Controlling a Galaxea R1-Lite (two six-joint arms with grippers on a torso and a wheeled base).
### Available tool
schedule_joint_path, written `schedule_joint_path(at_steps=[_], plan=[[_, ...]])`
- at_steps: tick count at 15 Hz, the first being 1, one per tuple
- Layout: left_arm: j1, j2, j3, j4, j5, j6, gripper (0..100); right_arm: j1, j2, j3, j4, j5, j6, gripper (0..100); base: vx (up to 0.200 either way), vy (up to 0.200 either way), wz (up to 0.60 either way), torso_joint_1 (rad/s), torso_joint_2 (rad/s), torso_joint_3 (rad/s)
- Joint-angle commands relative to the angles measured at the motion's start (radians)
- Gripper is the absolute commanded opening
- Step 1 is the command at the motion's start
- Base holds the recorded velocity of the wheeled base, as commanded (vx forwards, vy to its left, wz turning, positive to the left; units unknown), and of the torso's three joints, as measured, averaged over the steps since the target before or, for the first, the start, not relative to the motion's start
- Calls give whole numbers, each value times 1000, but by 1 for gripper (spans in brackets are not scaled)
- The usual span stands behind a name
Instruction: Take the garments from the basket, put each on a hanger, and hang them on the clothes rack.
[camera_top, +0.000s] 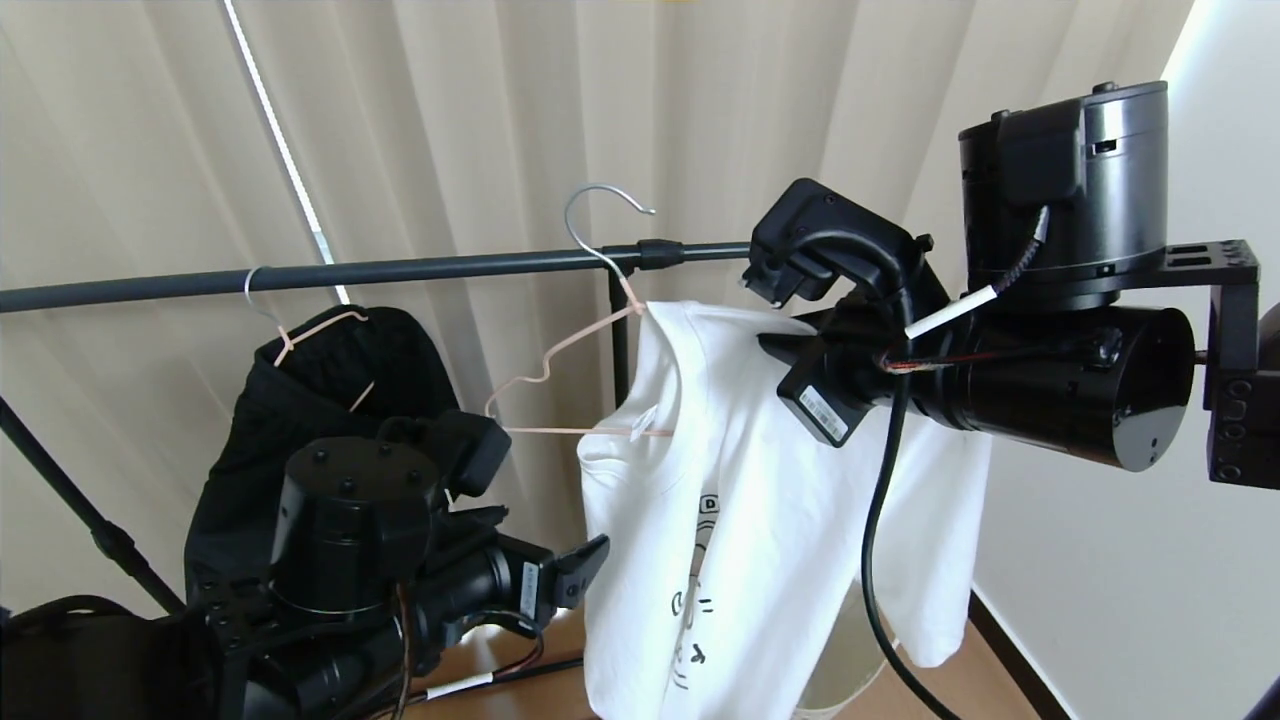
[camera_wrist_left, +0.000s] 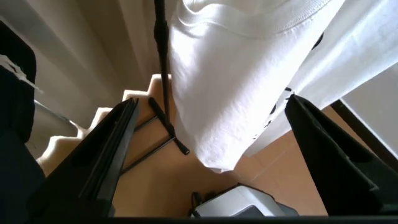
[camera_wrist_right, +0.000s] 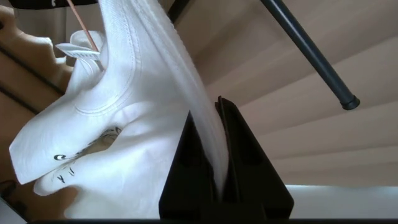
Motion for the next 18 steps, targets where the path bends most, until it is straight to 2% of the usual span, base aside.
schedule_joint_path(at_steps=[1,3,4,5,7,9,13,16,18], plan=[[-25,67,-29,-3,37,-18,100,3,7,-2,-15,0,12,0,0,0,0,0,0,0],[-44,113,-79,-4,129,-101,100,18,16,-10,-24,0,15,0,0,0,0,0,0,0],[-44,122,-90,-4,146,-110,100,21,16,-11,-24,0,19,0,0,0,0,0,0,0],[-45,165,-136,-6,249,-150,100,24,24,-17,-24,0,38,0,0,0,0,0,0,0],[-45,194,-167,-20,318,-182,100,34,23,-22,-26,0,42,0,0,0,0,0,0,0],[-41,220,-182,-72,362,-208,100,34,18,-20,-26,2,43,0,0,0,0,0,0,0],[-39,279,-179,-162,425,-197,100,34,16,-23,-26,0,54,0,0,0,0,0,0,0],[-34,291,-179,-164,428,-197,100,34,12,-33,-26,0,60,0,0,0,0,0,0,0],[-7,294,-179,-211,428,-200,100,34,9,-33,-24,0,65,0,0,0,0,0,0,0]])
